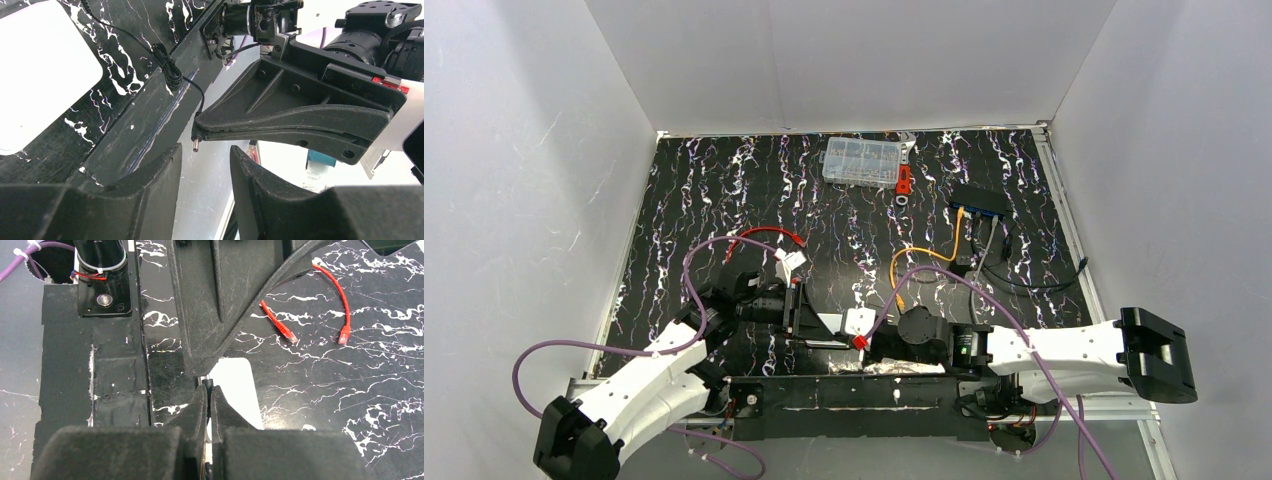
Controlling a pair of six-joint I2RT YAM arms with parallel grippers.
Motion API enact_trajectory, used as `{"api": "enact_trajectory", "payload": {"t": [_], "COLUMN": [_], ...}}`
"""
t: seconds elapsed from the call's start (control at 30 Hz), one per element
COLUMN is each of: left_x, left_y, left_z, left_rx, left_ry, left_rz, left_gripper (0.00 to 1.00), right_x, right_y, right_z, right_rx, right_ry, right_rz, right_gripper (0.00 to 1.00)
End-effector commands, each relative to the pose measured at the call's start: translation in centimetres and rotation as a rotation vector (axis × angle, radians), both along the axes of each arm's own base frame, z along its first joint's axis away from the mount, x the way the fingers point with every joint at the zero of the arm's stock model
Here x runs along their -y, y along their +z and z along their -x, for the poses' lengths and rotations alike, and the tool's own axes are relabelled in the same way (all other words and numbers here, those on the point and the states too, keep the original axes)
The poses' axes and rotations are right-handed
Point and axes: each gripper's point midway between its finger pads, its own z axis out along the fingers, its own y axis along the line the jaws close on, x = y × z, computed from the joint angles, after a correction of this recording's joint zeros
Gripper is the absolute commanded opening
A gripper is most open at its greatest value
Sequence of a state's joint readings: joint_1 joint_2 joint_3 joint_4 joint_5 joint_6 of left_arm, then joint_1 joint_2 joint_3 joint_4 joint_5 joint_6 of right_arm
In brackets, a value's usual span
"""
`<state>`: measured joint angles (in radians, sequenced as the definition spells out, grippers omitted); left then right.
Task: Insert the plug into the switch port
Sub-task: Insert the connector into the switch port.
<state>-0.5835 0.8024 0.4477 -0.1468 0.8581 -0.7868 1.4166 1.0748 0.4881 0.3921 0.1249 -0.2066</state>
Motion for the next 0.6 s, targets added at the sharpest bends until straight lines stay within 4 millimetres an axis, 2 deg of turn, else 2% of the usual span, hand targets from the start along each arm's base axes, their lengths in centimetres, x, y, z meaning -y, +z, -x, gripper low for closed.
{"api": "enact_trajectory", "payload": {"t": [0.0,0.43,0.57], "left_x": [-0.03,0.00,0.02], "left_y": [0.07,-0.17,-0.23], "left_z": [0.30,0.22,0.19], "left_rx": [-0.002,-0.007,-0.009], "left_ry": [-0.018,-0.017,-0.017], "left_rz": [0.016,0.011,0.010], "left_gripper": [0.37,0.25,0.17], "right_x": [-1.39,-1.36,-1.33], "right_y": [3.94,3.87,3.74], "right_z": [-0.20,0.02,0.19], "right_rx": [0.022,0.015,0.012], "right_ry": [0.002,0.011,0.020], "right_rz": [-0.116,-0.128,-0.127], "right_gripper": [0.01,0.01,0.01]}}
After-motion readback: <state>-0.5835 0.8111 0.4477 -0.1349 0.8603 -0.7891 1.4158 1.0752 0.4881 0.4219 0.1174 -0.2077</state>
